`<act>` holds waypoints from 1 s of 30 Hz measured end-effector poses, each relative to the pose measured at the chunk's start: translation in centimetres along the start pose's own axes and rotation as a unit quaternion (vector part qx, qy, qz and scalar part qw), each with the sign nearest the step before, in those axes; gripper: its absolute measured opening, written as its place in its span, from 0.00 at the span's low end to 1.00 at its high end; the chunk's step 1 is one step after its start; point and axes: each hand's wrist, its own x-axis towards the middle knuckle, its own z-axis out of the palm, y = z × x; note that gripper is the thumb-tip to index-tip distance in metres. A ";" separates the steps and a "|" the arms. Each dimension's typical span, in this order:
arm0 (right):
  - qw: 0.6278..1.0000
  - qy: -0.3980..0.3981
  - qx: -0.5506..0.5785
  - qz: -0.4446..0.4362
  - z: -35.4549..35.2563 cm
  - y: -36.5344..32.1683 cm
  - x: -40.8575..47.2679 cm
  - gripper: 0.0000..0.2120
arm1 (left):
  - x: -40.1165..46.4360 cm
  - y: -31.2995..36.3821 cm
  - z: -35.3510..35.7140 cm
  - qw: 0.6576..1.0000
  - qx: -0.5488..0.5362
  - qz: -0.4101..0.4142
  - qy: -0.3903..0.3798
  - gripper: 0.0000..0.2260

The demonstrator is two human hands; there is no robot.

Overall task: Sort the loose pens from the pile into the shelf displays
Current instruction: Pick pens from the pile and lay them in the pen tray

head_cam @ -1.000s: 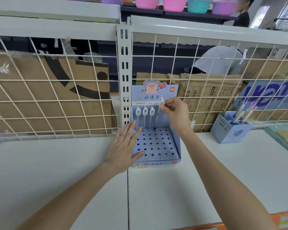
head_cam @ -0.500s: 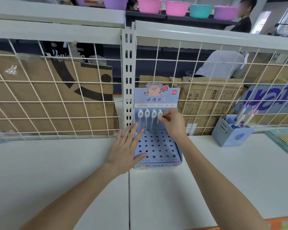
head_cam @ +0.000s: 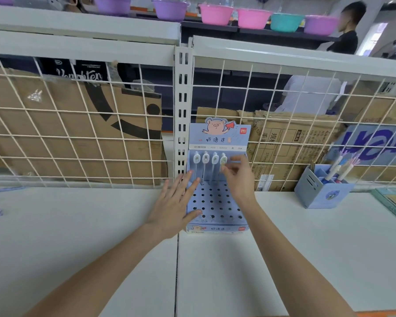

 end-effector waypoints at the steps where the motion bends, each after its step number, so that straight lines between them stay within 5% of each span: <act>1: 1.000 0.010 0.011 -0.006 0.1 -0.1 -0.8 0.13 | -0.4 0.0 -0.5 0.999 -0.035 0.000 0.019 0.32; 5: 0.996 0.002 -0.008 -0.087 2.1 -0.7 -4.5 0.13 | -3.3 -1.8 -3.1 0.988 -0.126 -0.033 0.080 0.27; 13: 0.939 -0.222 -0.033 -0.262 11.0 -4.8 -12.1 0.13 | -15.1 -10.1 -6.7 0.958 -0.042 -0.221 0.180 0.16; 22: 0.852 -0.392 -0.091 -0.334 20.6 -8.8 -17.1 0.17 | -29.1 -16.8 -11.3 0.880 -0.017 -0.457 0.130 0.12; 30: 0.816 -0.460 -0.120 -0.330 30.9 -12.5 -20.6 0.17 | -36.1 -24.5 -11.1 0.869 -0.014 -0.492 0.041 0.14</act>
